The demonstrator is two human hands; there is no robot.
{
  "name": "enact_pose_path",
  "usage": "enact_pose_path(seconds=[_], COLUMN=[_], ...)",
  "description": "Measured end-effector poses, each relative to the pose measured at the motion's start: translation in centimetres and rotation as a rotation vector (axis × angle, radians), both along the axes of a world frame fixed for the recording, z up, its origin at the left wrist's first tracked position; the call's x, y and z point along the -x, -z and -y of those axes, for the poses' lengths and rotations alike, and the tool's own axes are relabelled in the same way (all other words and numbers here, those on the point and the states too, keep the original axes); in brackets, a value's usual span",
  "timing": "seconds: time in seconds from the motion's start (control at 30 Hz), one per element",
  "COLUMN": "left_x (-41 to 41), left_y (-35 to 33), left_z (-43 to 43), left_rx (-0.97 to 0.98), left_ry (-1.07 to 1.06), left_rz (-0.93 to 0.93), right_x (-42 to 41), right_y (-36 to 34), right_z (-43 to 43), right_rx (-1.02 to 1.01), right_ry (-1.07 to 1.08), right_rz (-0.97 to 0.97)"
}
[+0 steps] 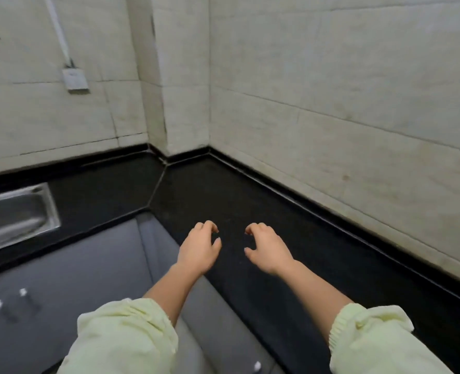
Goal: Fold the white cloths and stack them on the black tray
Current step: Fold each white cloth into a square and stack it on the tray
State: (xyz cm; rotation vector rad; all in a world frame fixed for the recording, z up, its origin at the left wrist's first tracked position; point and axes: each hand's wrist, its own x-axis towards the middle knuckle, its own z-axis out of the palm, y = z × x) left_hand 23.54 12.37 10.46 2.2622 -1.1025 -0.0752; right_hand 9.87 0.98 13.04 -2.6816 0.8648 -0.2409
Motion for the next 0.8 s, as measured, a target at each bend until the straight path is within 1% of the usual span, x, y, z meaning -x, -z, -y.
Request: enact_pose_path(seconds=[0.23,0.37,0.6,0.8], left_x=[-11.4,-18.4,-30.3,-38.7], left_y=[1.1,1.7,3.0,3.0], left_z=[-11.7,-17.8,-26.5,-33.8], left_rx=[-0.055,-0.049,-0.049,-0.062], left_ry=[-0.295,-0.445,-0.652,-0.833], left_rz=[-0.006,-0.024,-0.059,-0.075], right_x=[-14.8,-24.2,-40.2,-51.8], right_y=[0.9,1.6,2.9,3.1], right_z=[-7.5,-12.1,-19.8,-26.9], right_rx=[-0.001,0.032,0.006,0.015], right_ry=[-0.304,-0.459,-0.65,-0.821], right_rz=[-0.043,-0.053,-0.068,-0.094])
